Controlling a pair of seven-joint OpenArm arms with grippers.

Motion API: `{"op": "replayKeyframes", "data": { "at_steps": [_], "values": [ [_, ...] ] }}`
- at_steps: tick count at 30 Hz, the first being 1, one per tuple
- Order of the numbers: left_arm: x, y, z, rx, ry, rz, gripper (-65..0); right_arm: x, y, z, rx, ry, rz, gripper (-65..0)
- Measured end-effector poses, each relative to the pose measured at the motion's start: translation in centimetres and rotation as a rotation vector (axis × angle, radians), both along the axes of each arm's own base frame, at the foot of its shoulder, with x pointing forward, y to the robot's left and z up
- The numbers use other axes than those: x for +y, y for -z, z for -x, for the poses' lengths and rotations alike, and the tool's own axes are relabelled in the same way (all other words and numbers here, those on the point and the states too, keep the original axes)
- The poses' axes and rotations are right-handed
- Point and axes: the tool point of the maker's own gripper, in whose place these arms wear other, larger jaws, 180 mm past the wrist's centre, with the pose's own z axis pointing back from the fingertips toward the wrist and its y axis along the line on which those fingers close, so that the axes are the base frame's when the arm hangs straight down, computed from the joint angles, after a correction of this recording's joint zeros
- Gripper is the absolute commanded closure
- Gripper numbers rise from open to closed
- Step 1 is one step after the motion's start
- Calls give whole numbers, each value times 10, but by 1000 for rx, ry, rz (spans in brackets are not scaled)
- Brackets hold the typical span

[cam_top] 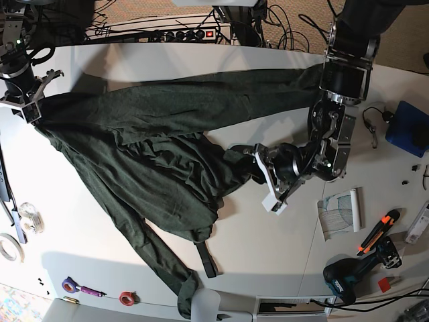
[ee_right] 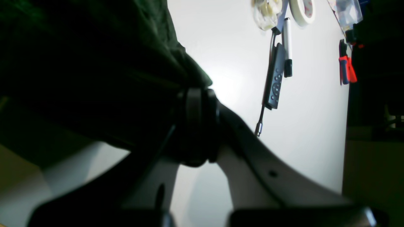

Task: Layout the t-shirt on the table in an organized manner, then fold the t-shirt properly
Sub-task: 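Grasp the shirt hem with the left gripper and pull it outward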

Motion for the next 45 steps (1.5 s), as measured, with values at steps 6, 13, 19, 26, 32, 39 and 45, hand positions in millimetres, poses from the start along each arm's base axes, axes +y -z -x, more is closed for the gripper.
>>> {"op": "replayKeyframes", "data": {
  "at_steps": [6,13,19,26,32,39,45],
  "values": [
    [-10,13,4,40,-6,14,-243,0,0,0,0,0,0,0],
    [-2,18,-2,36,-23,-8,0,0,0,0,0,0,0,0],
    [52,-14,-45,-76,-58,-112,0,-5,-1,1,-6,29,8,0],
    [85,-62,-77,-205,-73,-178,0,-8,0,3,-10,61,1,0],
    [114,-101,-95,-297,-93,-241,0,-6,5,6,-10,76,-20,0],
    [125,-181,-111,-492,-72,-243,0,-6,6,7,-8,77,-20,0],
    [95,-226,-91,-610,72,-161,0,-6,6,7,-7,80,-21,0]
  ]
}}
